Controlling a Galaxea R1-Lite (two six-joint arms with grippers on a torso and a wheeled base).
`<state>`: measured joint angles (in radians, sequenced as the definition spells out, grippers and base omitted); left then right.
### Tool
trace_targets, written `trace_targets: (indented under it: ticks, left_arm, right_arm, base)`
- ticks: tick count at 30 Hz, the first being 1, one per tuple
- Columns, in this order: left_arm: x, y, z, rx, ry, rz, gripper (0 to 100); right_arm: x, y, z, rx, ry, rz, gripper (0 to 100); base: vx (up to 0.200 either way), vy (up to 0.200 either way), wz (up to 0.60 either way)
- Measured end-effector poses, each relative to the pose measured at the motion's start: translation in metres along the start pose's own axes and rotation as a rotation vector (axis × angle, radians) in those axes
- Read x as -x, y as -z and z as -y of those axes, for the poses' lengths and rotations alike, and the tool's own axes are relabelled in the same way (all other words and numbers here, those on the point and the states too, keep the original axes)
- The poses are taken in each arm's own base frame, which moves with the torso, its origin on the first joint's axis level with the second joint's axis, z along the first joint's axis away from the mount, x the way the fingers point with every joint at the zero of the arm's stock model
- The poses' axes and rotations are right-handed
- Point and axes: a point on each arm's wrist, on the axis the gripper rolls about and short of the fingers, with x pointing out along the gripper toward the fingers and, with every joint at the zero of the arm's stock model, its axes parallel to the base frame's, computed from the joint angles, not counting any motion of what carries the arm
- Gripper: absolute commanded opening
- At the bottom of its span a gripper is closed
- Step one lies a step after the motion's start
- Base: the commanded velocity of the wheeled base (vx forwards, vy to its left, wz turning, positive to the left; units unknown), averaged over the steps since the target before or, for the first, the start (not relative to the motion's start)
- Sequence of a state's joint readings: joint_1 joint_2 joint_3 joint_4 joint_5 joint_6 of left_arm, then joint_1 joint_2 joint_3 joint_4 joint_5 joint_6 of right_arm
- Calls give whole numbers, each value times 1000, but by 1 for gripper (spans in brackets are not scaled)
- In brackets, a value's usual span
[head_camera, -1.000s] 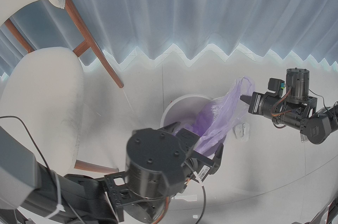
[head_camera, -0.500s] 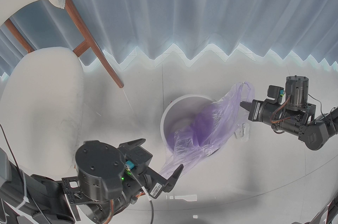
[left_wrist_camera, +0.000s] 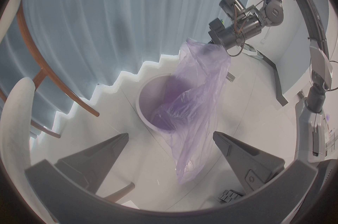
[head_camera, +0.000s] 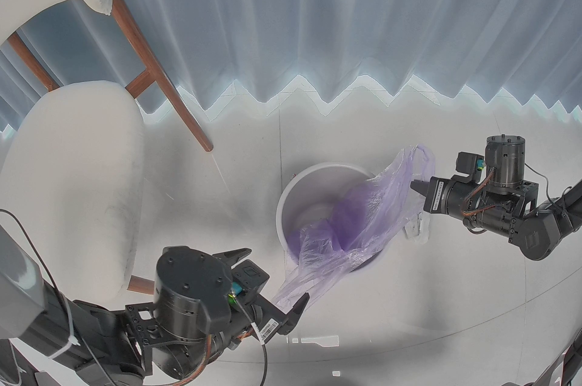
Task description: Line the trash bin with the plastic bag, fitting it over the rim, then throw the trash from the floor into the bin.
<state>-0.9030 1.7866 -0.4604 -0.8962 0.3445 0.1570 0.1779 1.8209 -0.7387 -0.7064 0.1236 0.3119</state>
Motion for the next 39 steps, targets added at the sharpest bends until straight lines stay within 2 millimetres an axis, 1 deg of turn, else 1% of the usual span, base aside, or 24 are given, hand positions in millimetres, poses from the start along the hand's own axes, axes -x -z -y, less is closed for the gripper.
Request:
trace_targets:
  ticks: [4, 12, 20, 29, 30, 35, 39]
  left_arm:
    - [-6, 5, 3, -17, 11, -22, 100]
    - [-19, 16, -7, -31, -25, -78, 100]
    - [-34, 27, -11, -61, -39, -127, 100]
    - [-59, 27, -8, -66, -44, -125, 100]
    - [-62, 27, -8, -65, -45, -123, 0]
    - [-68, 27, -12, -56, -62, -124, 0]
    - [-72, 22, -14, -60, -63, -107, 0]
  right_arm:
    - [0, -1, 0, -1, 1, 3, 0]
    - [3, -6, -2, 1, -7, 22, 0]
    - [5, -9, -5, 6, -18, 37, 0]
    - [7, -12, -7, 6, -23, 50, 0]
    - [7, -13, -7, 5, -23, 51, 0]
    - [8, -12, -7, 4, -24, 51, 0]
    - [8, -13, -7, 3, -24, 51, 0]
  base:
    - [0, 0, 0]
    - [0, 0, 0]
    - [0, 0, 0]
    - [0, 0, 0]
    - [0, 0, 0]
    - [0, 0, 0]
    - [0, 0, 0]
